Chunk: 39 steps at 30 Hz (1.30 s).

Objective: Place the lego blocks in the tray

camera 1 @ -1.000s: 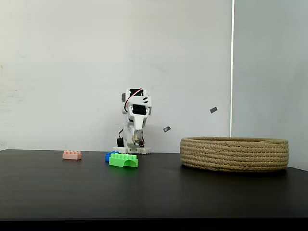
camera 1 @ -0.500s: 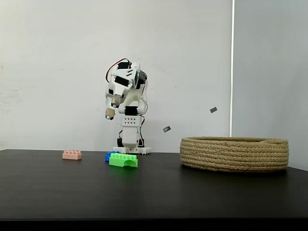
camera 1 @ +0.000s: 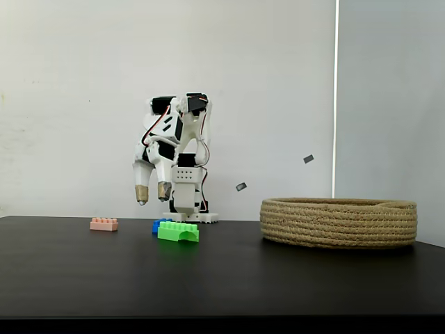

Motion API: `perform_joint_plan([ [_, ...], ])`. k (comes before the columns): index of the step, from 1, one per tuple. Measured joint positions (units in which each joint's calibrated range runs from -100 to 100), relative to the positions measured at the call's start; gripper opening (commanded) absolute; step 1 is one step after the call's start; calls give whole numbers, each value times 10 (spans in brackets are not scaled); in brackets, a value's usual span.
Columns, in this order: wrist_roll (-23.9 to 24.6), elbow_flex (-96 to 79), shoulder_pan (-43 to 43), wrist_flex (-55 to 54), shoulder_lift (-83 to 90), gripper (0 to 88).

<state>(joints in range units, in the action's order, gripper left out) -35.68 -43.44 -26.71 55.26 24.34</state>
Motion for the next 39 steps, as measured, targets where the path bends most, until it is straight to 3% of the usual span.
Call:
perform_joint_plan([
  [7, -29, 34, 1, 54, -52, 328],
  [16, -17, 77, 30, 155, -92, 307],
  [26, -9, 77, 35, 153, -103, 315],
  [39, -55, 34, -2, 97, -118, 369],
])
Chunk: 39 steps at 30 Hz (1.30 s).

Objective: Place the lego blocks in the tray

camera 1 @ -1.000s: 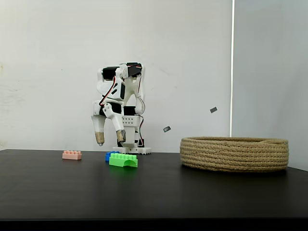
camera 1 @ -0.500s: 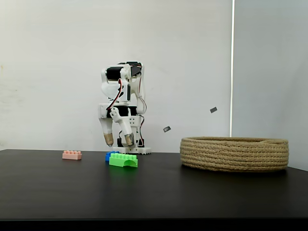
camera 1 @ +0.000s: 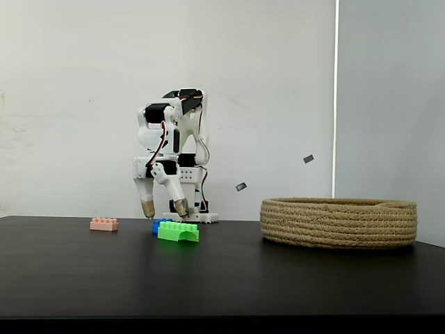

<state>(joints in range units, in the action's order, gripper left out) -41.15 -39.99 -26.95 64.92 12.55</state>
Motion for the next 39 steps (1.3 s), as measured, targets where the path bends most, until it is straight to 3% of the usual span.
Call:
perform_joint_plan([
  [10, -4, -19, 16, -50, -40, 284],
  [16, 4, -34, 27, -61, -38, 4],
  [24, 29, -40, 39, -73, -17, 2],
  [29, 84, 14, 82, -19, -2, 2],
  [34, 180, 146, 172, 72, 23, 3],
  [39, 277, 201, 287, 75, 87, 3],
])
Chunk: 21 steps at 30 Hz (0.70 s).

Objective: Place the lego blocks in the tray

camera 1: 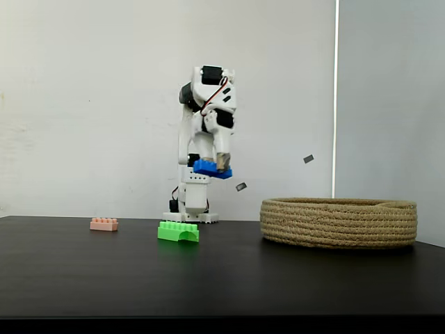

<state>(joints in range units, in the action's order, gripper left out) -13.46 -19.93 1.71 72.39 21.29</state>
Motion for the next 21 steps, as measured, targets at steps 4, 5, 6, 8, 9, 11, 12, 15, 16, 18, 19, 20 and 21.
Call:
perform_joint_plan([
  [4, 70, 1, 110, -11, 33, 3],
  [5, 87, 1, 134, -22, 33, 3],
  [6, 104, 1, 155, -34, 33, 3],
  [8, 135, 1, 192, -58, 20, 3],
  [9, 149, 1, 212, -67, 8, 3],
  [11, 174, 1, 250, -91, -20, 20],
  [12, 184, -2, 268, -106, -31, 41],
  [15, 206, -37, 306, -173, -45, 81],
  [16, 209, -56, 312, -201, -45, 101],
  [18, 210, -96, 318, -259, -46, 164],
  [19, 209, -114, 319, -282, -46, 168],
  [20, 209, -128, 319, -299, -46, 175],
  [21, 209, -138, 318, -313, -46, 215],
])
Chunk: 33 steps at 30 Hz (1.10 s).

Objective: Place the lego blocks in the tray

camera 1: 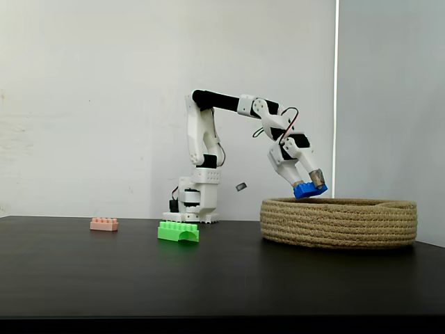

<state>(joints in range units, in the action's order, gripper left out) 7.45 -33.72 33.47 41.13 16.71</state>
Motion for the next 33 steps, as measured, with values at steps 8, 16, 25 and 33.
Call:
perform_joint_plan([
  [8, 42, -10, -28, -34, 0, 396],
  [16, 59, 84, -111, 98, 0, 515],
  [25, 60, 156, -322, 224, 3, 522],
  [33, 62, 182, -438, 224, -81, 479],
])
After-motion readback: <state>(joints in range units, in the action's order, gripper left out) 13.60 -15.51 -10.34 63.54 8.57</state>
